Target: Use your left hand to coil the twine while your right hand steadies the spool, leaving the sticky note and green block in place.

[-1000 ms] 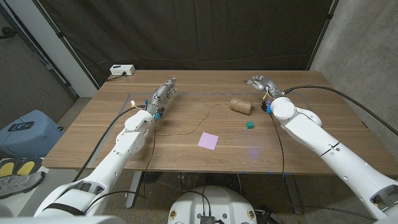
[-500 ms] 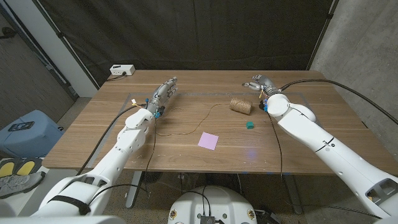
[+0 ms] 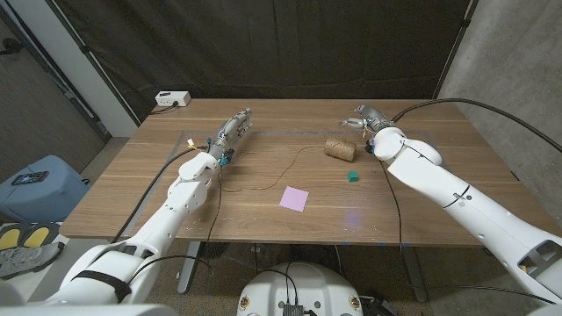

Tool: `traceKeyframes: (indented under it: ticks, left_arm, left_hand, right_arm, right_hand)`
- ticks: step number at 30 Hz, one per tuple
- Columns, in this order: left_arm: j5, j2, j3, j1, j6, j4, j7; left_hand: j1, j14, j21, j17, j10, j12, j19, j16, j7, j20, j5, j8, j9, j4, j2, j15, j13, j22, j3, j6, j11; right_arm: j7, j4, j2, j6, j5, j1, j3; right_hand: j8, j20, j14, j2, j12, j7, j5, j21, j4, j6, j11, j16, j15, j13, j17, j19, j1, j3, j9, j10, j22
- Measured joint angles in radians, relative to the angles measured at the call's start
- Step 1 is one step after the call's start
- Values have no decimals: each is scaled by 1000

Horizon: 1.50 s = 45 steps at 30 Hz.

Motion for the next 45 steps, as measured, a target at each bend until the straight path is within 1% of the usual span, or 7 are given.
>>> traceKeyframes:
  ticks: [15, 22, 26, 38, 40, 41, 45]
  left_arm:
    - [-5, -14, 7, -23, -13, 41, -12]
    - [-6, -20, 13, -45, -22, 73, -30]
    - [-6, -24, 17, -54, -25, 89, -35]
    - [-9, -32, 22, -68, -28, 113, -45]
    - [-9, -33, 22, -69, -28, 116, -45]
    - [-10, -34, 23, -69, -28, 118, -46]
    - [-11, -36, 23, -70, -28, 120, -46]
  left_hand:
    - [9, 0, 0, 0, 0, 0, 3, 0, 0, 3, 8, 0, 0, -14, 1, 0, 0, 0, 3, 0, 0]
    - [10, 0, -6, 0, 0, 0, 3, 0, 0, 3, 8, 0, 0, -18, 1, 0, 0, 0, 7, 0, 0]
    - [17, 0, -6, 0, 0, 0, 3, 0, 0, 3, 12, 0, 0, -18, 1, 0, 0, 0, 7, 0, 0]
    - [17, 6, -6, 0, 0, 0, 3, 0, 0, 3, 16, 0, 0, -22, 1, 2, 0, 0, 11, 0, 0]
    - [21, 6, -6, 0, 0, 0, 3, 0, 0, 3, 16, 0, 0, -25, 5, 2, 0, 2, 8, 0, 0]
    - [21, 6, -6, 0, 0, 0, 3, 0, 0, 3, 16, 0, 0, -26, 5, 2, 0, 3, 7, 0, 0]
    - [21, 6, -6, 0, 0, 0, 3, 0, 0, 3, 20, 0, 0, -28, 5, 2, 0, 3, 8, 0, 0]
  right_arm:
    - [99, -38, -14, -171, -60, 100, -109]
    - [127, -49, -14, -233, -80, 129, -144]
    - [145, -54, -15, -269, -94, 144, -161]
    - [197, -61, -19, -359, -127, 227, -269]
    - [208, -61, -19, -370, -131, 230, -272]
    - [215, -59, -19, -376, -133, 255, -299]
    - [239, -52, -19, -395, -137, 284, -333]
  right_hand:
    - [0, 15, -29, -4, 0, -3, -4, 0, 8, -18, 23, -4, 29, 19, 6, -25, 4, 8, 4, -23, 0]
    - [0, 27, -38, -9, 8, 0, -8, 0, 12, -21, 25, -4, 38, 27, 10, -44, 9, 12, 4, -32, 5]
    - [0, 23, -42, -9, 8, 0, -12, 0, 12, -21, 20, -4, 42, 32, 10, -48, 9, 12, 9, -38, 5]
    - [0, 38, -45, -9, 23, 0, -16, 0, 21, -21, 20, -4, 45, 48, 15, -62, 9, 12, 9, -38, 5]
    - [0, 38, -45, -9, 23, 0, -16, 0, 21, -21, 20, -4, 45, 51, 15, -62, 9, 12, 9, -38, 5]
    - [0, 38, -45, -9, 23, 0, -16, 0, 21, -21, 20, -4, 45, 51, 15, -62, 9, 12, 9, -38, 5]
    - [0, 46, -52, -9, 29, 0, -16, 0, 24, -21, 22, -4, 52, 60, 20, -71, 9, 9, 14, -50, 5]
